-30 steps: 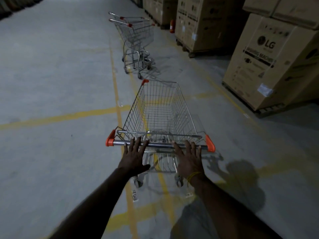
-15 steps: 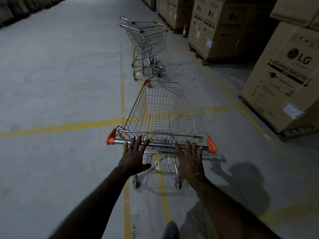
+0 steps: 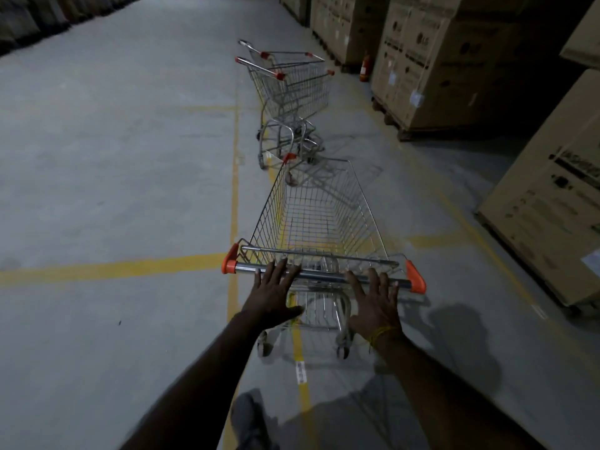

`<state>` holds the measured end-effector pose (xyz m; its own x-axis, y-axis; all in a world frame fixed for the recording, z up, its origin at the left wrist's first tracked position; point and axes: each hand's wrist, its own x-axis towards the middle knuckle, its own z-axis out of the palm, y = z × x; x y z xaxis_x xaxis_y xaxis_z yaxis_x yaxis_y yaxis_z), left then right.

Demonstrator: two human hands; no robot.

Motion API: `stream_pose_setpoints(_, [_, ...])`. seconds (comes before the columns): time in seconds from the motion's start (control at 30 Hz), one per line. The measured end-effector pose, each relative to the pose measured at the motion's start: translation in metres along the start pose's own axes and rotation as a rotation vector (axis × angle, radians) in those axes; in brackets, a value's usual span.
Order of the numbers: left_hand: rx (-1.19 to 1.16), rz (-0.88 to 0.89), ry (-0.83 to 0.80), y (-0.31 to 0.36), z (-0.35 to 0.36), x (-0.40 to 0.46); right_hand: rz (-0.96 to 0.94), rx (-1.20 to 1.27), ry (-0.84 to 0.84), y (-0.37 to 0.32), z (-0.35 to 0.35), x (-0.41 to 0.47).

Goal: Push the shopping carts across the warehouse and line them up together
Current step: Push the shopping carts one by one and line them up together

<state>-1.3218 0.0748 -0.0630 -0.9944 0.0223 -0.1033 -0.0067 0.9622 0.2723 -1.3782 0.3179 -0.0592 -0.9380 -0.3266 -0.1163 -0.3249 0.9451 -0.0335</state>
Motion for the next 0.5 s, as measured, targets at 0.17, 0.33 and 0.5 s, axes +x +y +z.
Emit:
stream_pose_setpoints(0.17, [0.024, 0.057, 0.007, -0.063, -0.025, 0.092, 0.031, 0.004, -0.027, -0.027, -0.012, 0.101])
stream_pose_setpoints(0.33, [0.076, 0.076, -0.068, -0.130, -0.063, 0.180, 0.038, 0.038, -0.091, -0.064, -0.027, 0.198])
stream_pose_setpoints(0.5, [0.069, 0.085, -0.111, -0.184, -0.091, 0.258, 0.058, 0.079, -0.128, -0.094, -0.039, 0.286])
